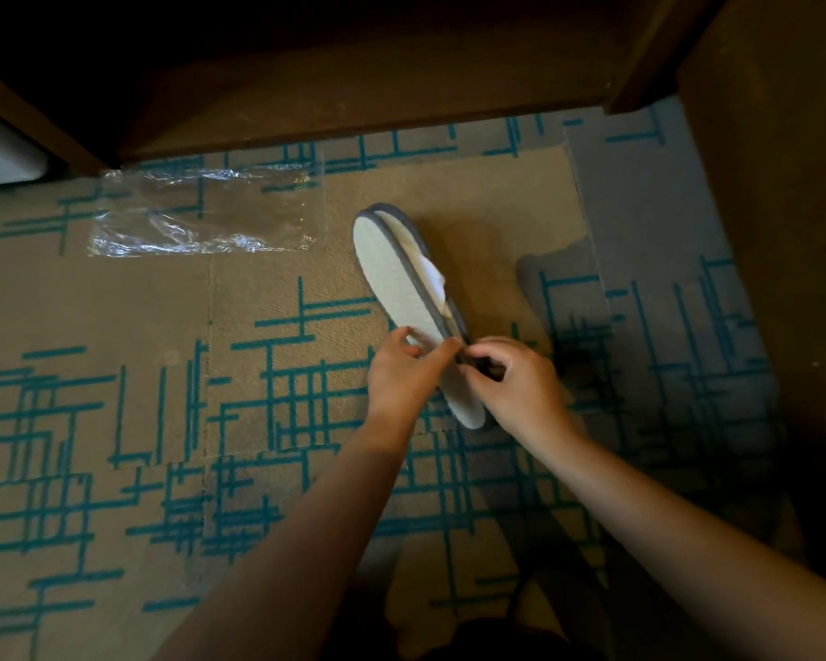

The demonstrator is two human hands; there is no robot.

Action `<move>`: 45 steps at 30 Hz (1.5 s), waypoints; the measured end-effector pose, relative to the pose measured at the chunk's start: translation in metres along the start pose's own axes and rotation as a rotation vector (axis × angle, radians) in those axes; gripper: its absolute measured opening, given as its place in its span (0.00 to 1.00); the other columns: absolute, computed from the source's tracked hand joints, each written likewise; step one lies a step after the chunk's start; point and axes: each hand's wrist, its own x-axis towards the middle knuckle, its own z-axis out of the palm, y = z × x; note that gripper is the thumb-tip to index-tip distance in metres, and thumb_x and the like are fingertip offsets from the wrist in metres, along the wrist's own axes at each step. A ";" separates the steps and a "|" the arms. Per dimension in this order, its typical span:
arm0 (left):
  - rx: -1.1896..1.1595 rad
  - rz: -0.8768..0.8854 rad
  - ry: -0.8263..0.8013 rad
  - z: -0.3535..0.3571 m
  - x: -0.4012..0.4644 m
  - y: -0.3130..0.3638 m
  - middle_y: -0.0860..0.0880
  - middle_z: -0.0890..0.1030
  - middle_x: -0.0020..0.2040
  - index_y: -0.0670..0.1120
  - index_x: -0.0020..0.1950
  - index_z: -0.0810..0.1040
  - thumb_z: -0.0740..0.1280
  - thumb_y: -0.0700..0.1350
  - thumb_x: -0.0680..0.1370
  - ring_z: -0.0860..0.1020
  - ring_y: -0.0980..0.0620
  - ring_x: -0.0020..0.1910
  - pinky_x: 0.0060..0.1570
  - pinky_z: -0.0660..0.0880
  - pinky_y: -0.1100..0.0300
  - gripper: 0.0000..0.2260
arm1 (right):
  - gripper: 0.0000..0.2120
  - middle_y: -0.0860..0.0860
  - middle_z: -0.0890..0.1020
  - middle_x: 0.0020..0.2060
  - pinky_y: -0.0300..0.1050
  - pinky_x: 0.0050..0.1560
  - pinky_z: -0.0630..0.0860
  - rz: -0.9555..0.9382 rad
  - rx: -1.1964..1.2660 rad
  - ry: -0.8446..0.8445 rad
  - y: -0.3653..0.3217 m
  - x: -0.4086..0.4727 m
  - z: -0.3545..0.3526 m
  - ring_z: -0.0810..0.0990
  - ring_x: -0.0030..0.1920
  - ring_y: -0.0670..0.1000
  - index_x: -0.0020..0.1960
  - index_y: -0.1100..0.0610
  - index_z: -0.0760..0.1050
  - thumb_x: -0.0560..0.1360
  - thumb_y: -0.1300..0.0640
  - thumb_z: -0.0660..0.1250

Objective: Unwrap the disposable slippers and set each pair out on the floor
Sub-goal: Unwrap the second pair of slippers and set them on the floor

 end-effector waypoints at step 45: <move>-0.221 0.189 0.436 -0.074 0.029 -0.007 0.53 0.78 0.39 0.45 0.50 0.77 0.67 0.44 0.74 0.76 0.54 0.41 0.35 0.72 0.66 0.06 | 0.14 0.50 0.80 0.48 0.48 0.49 0.74 0.311 0.218 -0.282 0.034 0.052 -0.045 0.78 0.51 0.51 0.44 0.46 0.77 0.74 0.66 0.64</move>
